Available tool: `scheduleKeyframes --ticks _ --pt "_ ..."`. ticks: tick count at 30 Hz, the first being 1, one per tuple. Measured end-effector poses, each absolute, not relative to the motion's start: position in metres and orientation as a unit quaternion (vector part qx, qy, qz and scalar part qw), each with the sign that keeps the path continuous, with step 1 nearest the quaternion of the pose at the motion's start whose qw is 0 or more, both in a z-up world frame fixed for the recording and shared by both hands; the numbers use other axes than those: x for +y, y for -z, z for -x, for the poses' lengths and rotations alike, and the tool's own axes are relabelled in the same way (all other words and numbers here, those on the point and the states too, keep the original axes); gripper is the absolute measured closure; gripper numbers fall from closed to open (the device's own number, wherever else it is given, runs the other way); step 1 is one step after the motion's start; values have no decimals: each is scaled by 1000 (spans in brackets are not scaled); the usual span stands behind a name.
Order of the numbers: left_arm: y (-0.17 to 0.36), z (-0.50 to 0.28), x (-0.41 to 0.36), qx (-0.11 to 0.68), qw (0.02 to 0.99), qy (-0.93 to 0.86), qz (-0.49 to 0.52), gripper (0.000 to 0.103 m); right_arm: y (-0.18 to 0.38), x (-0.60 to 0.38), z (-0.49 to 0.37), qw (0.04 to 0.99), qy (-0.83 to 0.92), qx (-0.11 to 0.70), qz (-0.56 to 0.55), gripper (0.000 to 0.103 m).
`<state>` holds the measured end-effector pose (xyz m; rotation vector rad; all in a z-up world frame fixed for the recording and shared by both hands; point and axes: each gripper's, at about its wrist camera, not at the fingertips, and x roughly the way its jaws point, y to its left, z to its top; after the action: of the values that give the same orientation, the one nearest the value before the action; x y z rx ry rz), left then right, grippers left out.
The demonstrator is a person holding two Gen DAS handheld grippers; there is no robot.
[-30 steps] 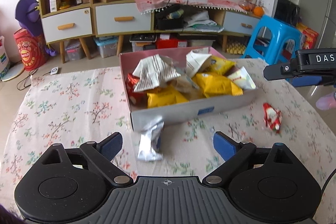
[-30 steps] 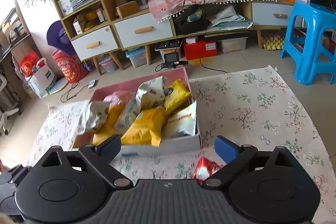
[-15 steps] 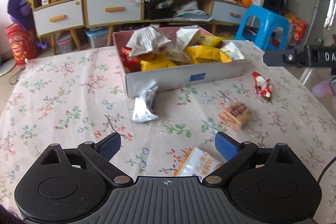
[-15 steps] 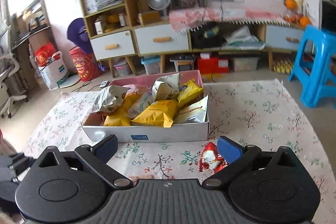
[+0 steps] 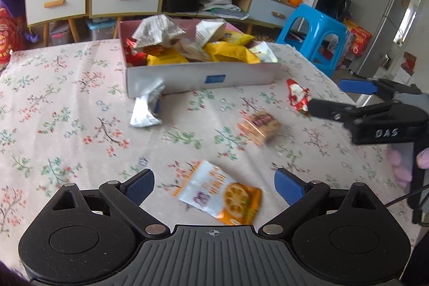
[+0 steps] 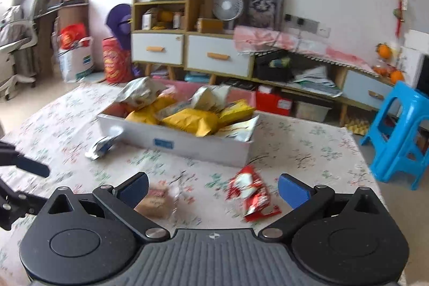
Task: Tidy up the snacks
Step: 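Move both open tools back toward the biscuit and pastry packets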
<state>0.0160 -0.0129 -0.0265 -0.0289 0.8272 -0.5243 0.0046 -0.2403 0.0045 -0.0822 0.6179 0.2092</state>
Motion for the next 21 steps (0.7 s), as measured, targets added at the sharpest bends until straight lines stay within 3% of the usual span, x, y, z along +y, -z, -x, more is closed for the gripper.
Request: scheduleKeyframes --ticks 6,11,21 --pt "30 -12 -28 397 886 240 -13 6 8 -222 -4 932 -152 325 44 10" --pt "37 -18 -33 422 881 211 24 6 16 -213 -7 924 -171 339 50 10" --pt "49 -20 -44 405 901 156 -1 6 36 -224 -24 908 -177 380 -13 10"
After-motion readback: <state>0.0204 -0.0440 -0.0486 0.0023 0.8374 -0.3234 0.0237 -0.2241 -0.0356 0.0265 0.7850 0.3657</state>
